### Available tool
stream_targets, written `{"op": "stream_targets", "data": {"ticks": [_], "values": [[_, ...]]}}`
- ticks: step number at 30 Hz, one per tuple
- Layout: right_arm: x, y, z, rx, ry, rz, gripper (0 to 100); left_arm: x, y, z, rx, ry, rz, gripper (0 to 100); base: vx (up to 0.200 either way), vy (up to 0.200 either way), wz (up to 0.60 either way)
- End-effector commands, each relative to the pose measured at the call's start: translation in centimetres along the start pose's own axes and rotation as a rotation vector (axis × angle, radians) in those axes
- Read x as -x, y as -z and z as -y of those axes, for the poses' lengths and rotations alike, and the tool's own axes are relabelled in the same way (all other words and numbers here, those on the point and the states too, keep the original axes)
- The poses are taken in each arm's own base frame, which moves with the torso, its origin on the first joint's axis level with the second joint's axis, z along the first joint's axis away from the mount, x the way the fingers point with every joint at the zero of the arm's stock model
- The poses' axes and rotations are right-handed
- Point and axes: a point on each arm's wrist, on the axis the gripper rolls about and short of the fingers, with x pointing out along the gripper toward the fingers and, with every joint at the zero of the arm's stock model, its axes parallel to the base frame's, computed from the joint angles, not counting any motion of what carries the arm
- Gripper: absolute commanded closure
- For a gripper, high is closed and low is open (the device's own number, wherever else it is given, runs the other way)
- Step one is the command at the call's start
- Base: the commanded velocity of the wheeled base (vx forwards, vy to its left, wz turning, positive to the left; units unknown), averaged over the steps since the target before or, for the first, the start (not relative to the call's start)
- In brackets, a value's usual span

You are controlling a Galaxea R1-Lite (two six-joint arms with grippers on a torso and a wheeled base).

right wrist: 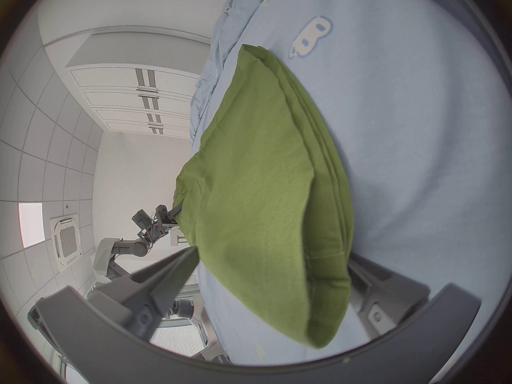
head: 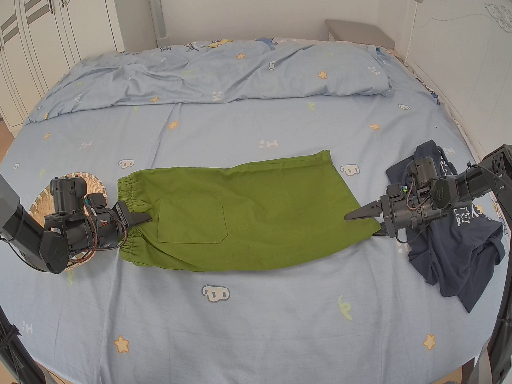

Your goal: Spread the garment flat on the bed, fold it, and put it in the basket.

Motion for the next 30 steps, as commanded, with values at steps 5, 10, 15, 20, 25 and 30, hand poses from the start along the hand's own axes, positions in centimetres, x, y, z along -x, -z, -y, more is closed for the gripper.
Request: {"op": "stream_targets", "data": {"ticks": [5, 10, 15, 20, 25, 30], "values": [[0.5, -0.4, 1.6, -0.016, 0.015, 0.020, 100, 0.0, 0.0, -0.1, 0.002, -0.002, -0.001, 100, 0.000, 0.000, 0.00], [1.8, -0.7, 2.5, -0.028, 0.030, 0.052, 100, 0.0, -0.1, -0.3, 0.005, -0.007, 0.002, 100, 0.000, 0.000, 0.00], [2.3, -0.2, 2.3, -0.039, 0.034, 0.050, 100, 0.2, 0.0, -0.3, 0.022, -0.014, -0.029, 100, 0.000, 0.000, 0.00], [5.0, 1.0, -3.0, 0.042, 0.031, 0.075, 100, 1.7, -0.8, 1.2, 0.046, -0.005, -0.084, 100, 0.000, 0.000, 0.00], [6.9, 3.7, -7.6, 0.062, 0.018, 0.050, 100, 3.6, -0.2, 2.1, 0.071, -0.022, -0.161, 100, 0.000, 0.000, 0.00], [7.2, 7.3, -7.5, 0.056, 0.032, -0.014, 100, 4.3, 1.3, 1.2, 0.058, -0.060, -0.216, 100, 0.000, 0.000, 0.00]]}}
